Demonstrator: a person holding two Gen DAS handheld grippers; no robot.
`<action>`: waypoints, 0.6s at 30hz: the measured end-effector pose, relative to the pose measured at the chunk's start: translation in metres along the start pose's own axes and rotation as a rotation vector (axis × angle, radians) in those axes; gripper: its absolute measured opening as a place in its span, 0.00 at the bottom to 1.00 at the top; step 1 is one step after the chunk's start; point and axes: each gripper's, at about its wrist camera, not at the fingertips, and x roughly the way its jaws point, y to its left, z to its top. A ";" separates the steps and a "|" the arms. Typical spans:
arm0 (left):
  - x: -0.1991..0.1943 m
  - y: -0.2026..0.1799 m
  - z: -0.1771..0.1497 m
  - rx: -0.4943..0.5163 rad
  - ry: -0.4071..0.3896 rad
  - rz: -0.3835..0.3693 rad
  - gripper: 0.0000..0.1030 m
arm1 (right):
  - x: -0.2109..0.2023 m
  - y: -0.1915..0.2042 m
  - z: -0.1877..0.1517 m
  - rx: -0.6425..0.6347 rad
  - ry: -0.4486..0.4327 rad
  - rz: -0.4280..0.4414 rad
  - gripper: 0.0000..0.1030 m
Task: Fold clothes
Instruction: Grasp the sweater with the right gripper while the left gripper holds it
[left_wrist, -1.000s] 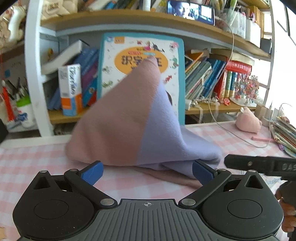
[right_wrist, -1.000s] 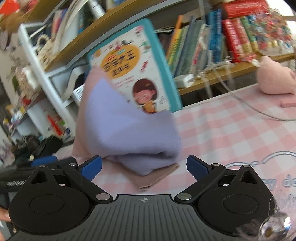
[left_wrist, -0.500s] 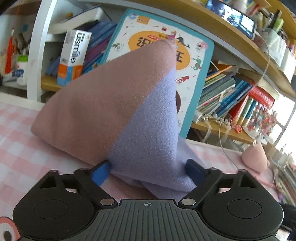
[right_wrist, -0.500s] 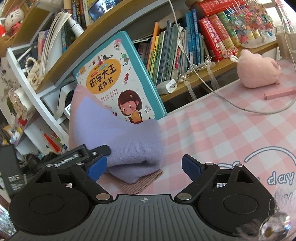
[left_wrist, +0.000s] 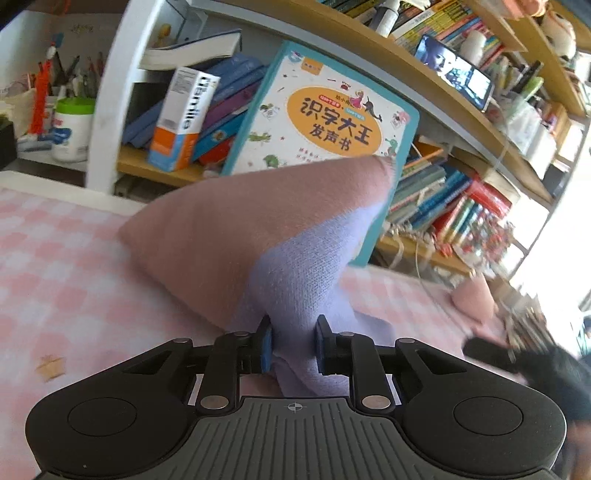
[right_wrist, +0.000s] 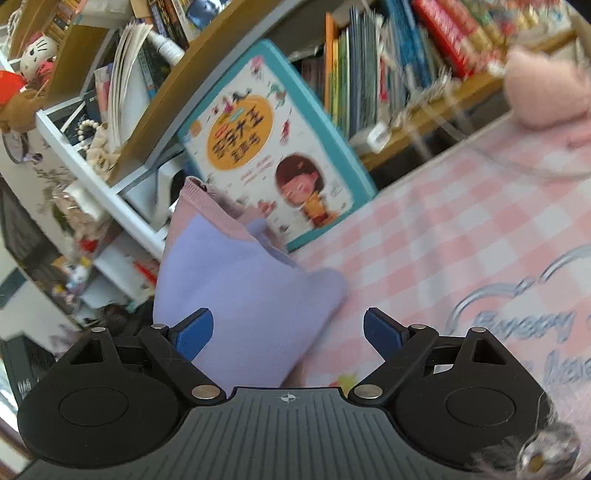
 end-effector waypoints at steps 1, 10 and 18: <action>-0.009 0.007 -0.001 -0.002 0.001 0.001 0.20 | 0.003 0.001 -0.002 0.011 0.018 0.016 0.86; -0.068 0.009 -0.016 0.134 -0.045 0.069 0.44 | 0.028 0.014 -0.021 0.079 0.162 0.129 0.86; -0.058 -0.082 -0.083 0.704 0.037 0.140 0.67 | 0.039 0.025 -0.034 0.043 0.213 0.094 0.49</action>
